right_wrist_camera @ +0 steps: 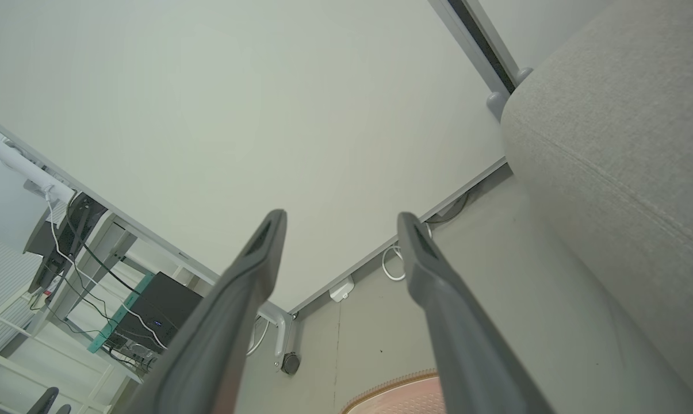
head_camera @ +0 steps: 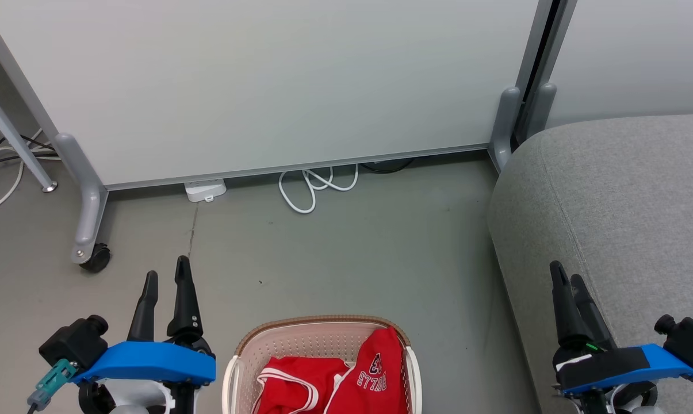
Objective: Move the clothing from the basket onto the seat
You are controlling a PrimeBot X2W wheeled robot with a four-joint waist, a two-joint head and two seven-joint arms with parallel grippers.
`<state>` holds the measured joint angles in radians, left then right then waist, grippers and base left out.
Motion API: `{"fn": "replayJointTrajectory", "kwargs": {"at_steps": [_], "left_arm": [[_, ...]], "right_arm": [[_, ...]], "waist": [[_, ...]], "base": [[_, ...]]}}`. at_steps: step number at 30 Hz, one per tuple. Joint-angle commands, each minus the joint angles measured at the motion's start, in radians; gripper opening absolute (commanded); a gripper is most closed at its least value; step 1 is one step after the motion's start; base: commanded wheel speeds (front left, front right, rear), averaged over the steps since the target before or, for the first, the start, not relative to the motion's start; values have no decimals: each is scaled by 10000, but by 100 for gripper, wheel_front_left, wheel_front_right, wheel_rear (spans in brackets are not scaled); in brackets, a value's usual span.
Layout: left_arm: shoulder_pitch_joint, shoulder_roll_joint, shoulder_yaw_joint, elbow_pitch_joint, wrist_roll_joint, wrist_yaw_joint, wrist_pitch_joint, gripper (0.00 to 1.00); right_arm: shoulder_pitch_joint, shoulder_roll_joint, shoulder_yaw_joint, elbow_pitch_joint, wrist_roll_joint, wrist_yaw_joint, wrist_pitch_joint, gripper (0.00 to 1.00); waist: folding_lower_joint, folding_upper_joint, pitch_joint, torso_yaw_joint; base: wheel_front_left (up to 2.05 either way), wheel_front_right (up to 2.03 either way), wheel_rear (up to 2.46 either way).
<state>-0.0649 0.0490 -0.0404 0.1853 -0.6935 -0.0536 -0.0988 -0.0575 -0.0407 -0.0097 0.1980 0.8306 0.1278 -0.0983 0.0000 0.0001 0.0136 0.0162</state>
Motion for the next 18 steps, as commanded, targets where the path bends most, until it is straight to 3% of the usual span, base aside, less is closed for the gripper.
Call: {"fn": "replayJointTrajectory", "kwargs": {"at_steps": [1,18], "left_arm": [[-293,92,-108,-147,446,65,-111,100],[-380,319,-711,-144,2308,486,-581,100]], "right_arm": [[-178,-80,40,-155,-497,26,-116,100],[-216,-95,231,-96,-2519,27,-579,100]], "waist": [[0,-1,6,6],[0,-1,37,77]], "base": [[0,0,0],[0,0,0]]}}
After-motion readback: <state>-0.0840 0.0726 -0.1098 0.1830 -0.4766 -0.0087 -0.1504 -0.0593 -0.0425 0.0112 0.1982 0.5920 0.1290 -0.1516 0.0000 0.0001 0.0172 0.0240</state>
